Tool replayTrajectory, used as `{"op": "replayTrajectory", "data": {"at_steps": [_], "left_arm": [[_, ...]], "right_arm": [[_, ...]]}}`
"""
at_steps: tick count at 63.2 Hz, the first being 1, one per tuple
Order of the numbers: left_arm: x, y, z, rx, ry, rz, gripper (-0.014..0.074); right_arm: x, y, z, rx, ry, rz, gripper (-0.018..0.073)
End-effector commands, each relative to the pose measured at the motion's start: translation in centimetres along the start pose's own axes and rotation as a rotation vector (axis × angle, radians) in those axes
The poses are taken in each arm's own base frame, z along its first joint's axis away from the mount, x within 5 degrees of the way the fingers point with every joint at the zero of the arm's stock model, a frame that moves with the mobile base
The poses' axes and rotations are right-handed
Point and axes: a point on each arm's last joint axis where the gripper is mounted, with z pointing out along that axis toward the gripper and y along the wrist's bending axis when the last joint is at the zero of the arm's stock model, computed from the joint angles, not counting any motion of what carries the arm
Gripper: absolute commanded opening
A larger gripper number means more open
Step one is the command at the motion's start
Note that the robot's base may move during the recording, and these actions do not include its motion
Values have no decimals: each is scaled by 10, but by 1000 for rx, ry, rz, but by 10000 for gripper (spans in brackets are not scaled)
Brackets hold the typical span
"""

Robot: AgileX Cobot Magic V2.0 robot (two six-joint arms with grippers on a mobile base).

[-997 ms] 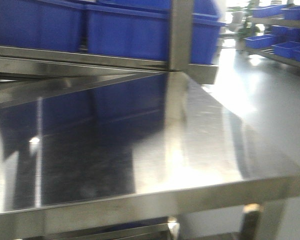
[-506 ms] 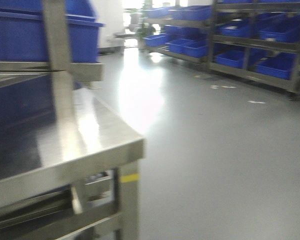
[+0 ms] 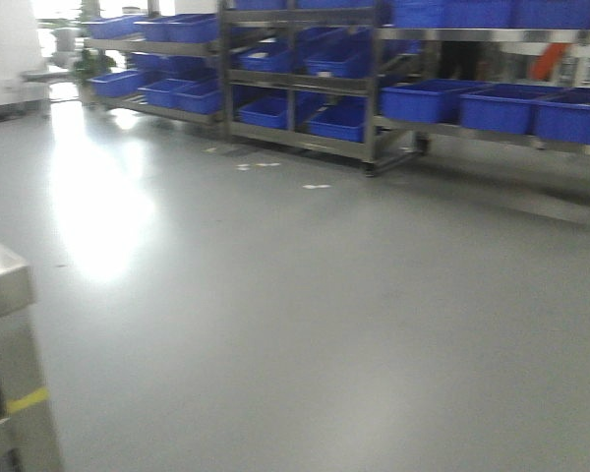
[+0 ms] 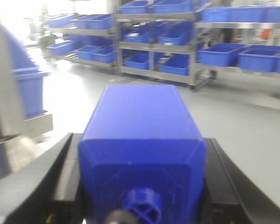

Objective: Pick and sort blue part to right shelf
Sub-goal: 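Drive the base away from the table holding both parts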

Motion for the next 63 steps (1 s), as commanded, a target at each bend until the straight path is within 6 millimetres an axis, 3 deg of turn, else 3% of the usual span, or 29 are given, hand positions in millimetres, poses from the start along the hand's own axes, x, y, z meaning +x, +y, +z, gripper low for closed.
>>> {"op": "replayTrajectory", "data": {"at_steps": [1,63], "left_arm": [[-17,2,-2,-25,-107,-6,261],[-17,2,-2,-25,-107,-6,261]], "right_arm": [[-19,-1,-1,8,-119,-19,398],[-19,-1,-1,8,-119,-19,398]]}}
